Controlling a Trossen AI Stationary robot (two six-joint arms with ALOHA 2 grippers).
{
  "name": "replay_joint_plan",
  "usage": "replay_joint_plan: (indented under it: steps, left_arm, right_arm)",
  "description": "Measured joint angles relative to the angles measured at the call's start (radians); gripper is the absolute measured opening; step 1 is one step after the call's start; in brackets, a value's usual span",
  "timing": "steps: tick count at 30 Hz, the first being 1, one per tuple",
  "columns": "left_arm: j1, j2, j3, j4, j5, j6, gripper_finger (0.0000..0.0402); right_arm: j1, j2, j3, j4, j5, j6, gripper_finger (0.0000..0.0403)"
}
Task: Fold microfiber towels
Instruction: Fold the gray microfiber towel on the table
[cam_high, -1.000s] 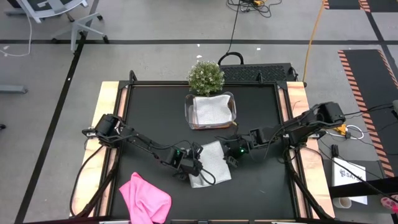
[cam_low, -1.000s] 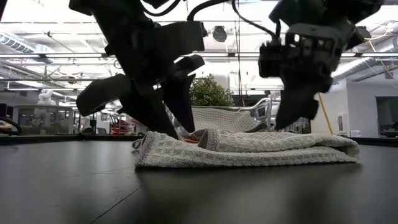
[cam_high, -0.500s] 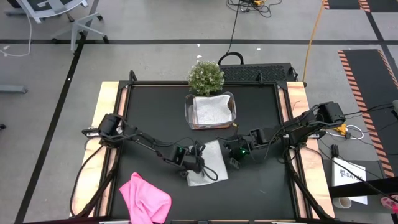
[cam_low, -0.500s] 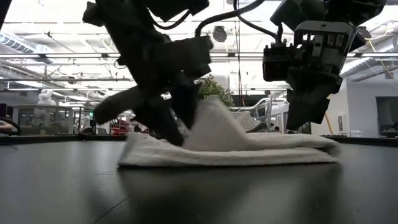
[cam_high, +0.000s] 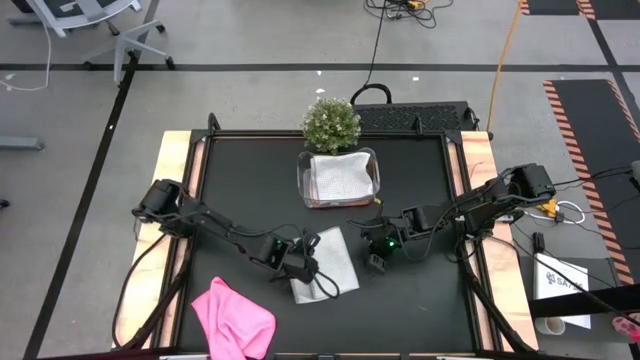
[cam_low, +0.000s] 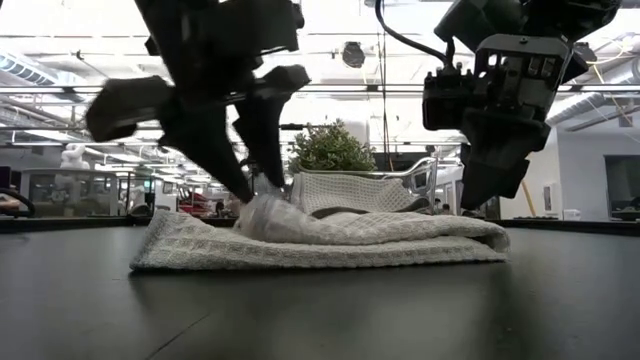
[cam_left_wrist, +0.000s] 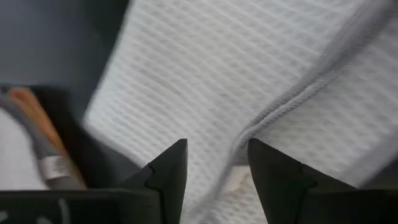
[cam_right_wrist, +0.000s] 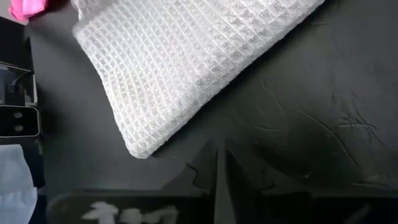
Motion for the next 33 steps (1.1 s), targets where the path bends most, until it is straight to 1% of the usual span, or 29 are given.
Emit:
replay_joint_plan:
  steps: [4,16,18,20,21,23,25,26,27,29,33]
  left_arm:
    - [-0.002,0.01,0.0,-0.02,0.058,-0.006,0.0172]
    - [0.004,0.05,-0.002,-0.001,0.061,-0.002,0.0172]
    - [0.003,0.055,-0.004,-0.023,0.068,-0.002,0.0168]
    - [0.002,0.053,-0.004,-0.009,0.07,-0.002,0.0151]
    - [0.002,0.053,-0.003,-0.006,0.07,-0.003,0.0137]
    - [0.002,0.053,-0.003,-0.015,0.07,-0.003,0.01]
    - [0.001,0.053,-0.003,-0.014,0.071,-0.007,0.0055]
    - [0.002,0.053,-0.003,-0.014,0.079,-0.01,0.0031]
    - [0.003,0.053,-0.003,-0.014,0.093,-0.014,0.0017]
    - [0.004,0.053,-0.003,-0.014,0.104,-0.036,0.0012]
    - [0.004,0.053,-0.001,-0.028,0.092,-0.055,0.001]
  right_arm:
    - [0.0,0.0,0.0,0.004,0.001,-0.002,0.002]
    - [0.0,0.0,0.0,0.008,0.001,0.001,0.002]
    - [0.0,0.0,0.0,0.011,0.002,0.001,0.002]
    - [0.0,0.0,0.0,0.013,0.002,0.002,0.002]
    - [0.0,0.0,0.0,0.013,0.002,0.002,0.002]
    - [0.0,0.0,0.0,0.019,0.002,0.002,0.002]
    - [0.0,0.0,0.0,0.019,0.002,0.002,0.002]
    - [0.0,0.0,0.0,0.022,0.001,0.002,0.002]
    - [0.0,0.0,0.0,0.024,0.001,0.002,0.002]
    - [0.0,0.0,0.0,0.026,0.001,0.002,0.002]
    - [0.0,0.0,0.0,0.032,0.001,0.002,0.002]
